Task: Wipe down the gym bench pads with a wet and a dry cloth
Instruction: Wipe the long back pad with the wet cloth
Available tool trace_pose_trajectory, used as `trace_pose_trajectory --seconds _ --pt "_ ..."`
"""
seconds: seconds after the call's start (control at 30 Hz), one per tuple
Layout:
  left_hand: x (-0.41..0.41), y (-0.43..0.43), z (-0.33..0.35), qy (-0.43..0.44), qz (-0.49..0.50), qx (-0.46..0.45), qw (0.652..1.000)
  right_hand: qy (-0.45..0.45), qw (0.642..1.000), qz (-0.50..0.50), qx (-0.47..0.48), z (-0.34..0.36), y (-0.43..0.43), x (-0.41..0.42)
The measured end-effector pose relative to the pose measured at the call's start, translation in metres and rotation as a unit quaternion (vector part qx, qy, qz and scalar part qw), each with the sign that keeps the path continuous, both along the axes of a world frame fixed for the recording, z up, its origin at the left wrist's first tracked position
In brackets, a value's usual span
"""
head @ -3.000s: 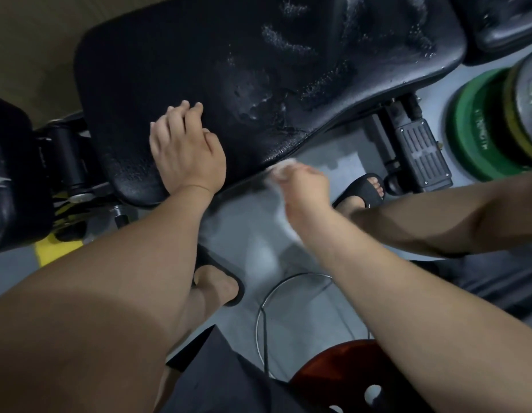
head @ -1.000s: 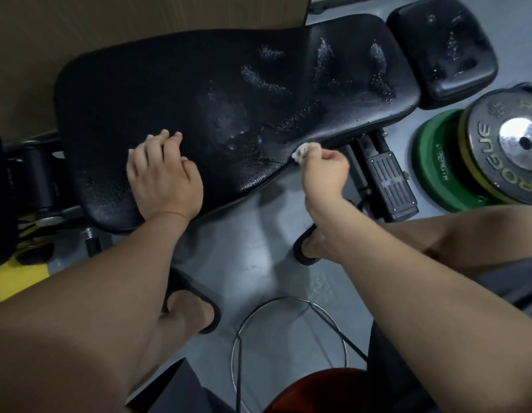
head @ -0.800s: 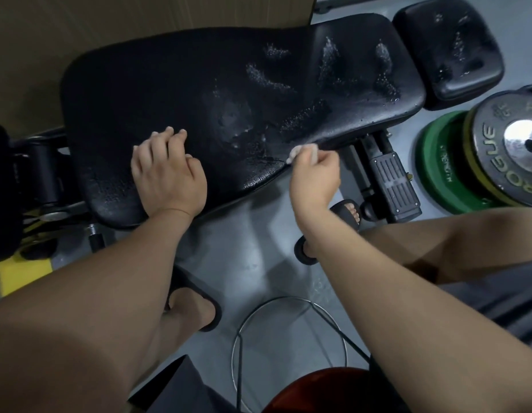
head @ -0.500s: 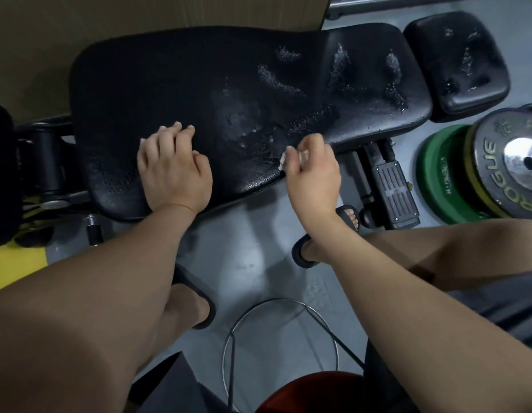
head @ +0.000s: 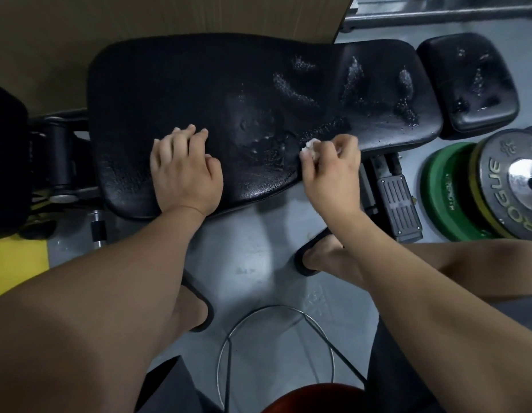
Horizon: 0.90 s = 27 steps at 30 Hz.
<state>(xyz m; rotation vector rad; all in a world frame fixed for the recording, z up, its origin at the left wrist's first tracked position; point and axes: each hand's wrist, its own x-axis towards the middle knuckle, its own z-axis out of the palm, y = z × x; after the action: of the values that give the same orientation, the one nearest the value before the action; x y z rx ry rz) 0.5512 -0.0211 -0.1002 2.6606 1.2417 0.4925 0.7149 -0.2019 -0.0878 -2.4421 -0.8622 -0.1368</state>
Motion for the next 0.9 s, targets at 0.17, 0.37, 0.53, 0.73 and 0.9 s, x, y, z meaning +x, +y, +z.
trace_pose_trajectory --seconds 0.17,0.37,0.53,0.73,0.9 --pt "0.000 0.001 -0.001 0.005 -0.001 0.003 1.000 -0.041 0.996 0.063 -0.055 0.007 -0.011 0.006" --pt "0.000 0.001 -0.002 0.007 -0.001 0.003 1.000 -0.029 0.997 0.067 -0.025 0.007 0.019 -0.026" --pt "-0.001 0.001 -0.002 0.002 -0.004 0.001 1.000 -0.039 0.966 0.247 -0.064 0.007 0.022 -0.030" --pt "0.001 0.002 -0.001 0.000 -0.002 0.002 1.000 -0.049 0.994 0.082 -0.048 0.008 0.033 -0.006" --pt "-0.001 0.001 -0.002 0.003 0.002 -0.001 1.000 -0.037 0.956 0.280 -0.083 0.010 0.034 -0.026"
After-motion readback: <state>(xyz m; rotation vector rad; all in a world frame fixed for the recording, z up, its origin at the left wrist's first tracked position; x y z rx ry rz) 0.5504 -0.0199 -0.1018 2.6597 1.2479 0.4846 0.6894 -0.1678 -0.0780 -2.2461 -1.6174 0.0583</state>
